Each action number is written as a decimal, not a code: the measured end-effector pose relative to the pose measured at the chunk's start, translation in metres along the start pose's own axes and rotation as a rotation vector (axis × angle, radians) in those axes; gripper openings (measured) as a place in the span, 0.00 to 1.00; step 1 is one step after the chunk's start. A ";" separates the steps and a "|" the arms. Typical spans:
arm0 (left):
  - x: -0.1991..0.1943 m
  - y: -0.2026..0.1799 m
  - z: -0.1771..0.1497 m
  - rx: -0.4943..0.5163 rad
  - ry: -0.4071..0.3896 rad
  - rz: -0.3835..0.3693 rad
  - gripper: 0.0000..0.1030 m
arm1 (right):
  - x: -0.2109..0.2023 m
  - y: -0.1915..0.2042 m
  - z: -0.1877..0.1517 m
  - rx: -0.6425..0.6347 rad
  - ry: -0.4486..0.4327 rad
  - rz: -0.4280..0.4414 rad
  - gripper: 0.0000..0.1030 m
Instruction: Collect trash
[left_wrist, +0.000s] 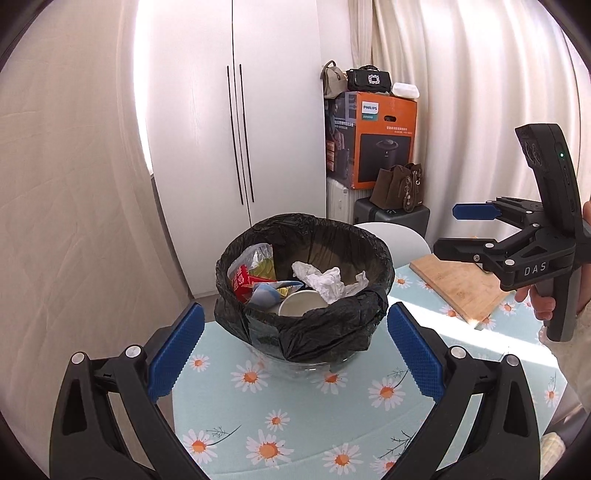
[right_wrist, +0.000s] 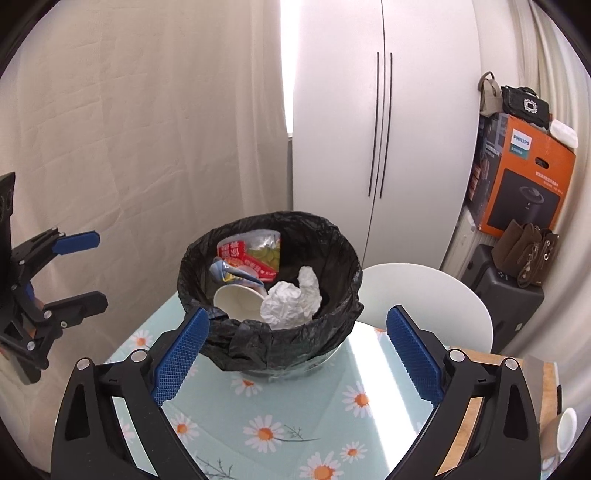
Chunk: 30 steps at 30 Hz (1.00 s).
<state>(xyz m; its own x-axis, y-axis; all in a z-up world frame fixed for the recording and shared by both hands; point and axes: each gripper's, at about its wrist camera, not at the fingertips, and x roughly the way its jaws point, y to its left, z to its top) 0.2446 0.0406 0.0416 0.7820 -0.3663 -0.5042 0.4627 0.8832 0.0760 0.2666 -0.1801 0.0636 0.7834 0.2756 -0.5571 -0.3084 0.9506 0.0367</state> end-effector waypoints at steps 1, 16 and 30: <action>-0.005 -0.002 -0.004 -0.006 -0.002 0.004 0.94 | -0.006 0.001 -0.004 0.005 0.005 -0.007 0.91; -0.049 -0.016 -0.094 -0.114 0.110 0.084 0.94 | -0.066 0.028 -0.088 0.047 0.072 -0.068 0.92; -0.093 -0.025 -0.131 -0.129 0.132 0.139 0.94 | -0.102 0.043 -0.136 0.101 0.079 -0.078 0.92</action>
<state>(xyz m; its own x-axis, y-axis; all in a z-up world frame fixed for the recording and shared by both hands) 0.1054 0.0910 -0.0264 0.7691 -0.2043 -0.6056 0.2904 0.9558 0.0464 0.1000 -0.1865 0.0091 0.7564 0.1923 -0.6251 -0.1896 0.9792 0.0718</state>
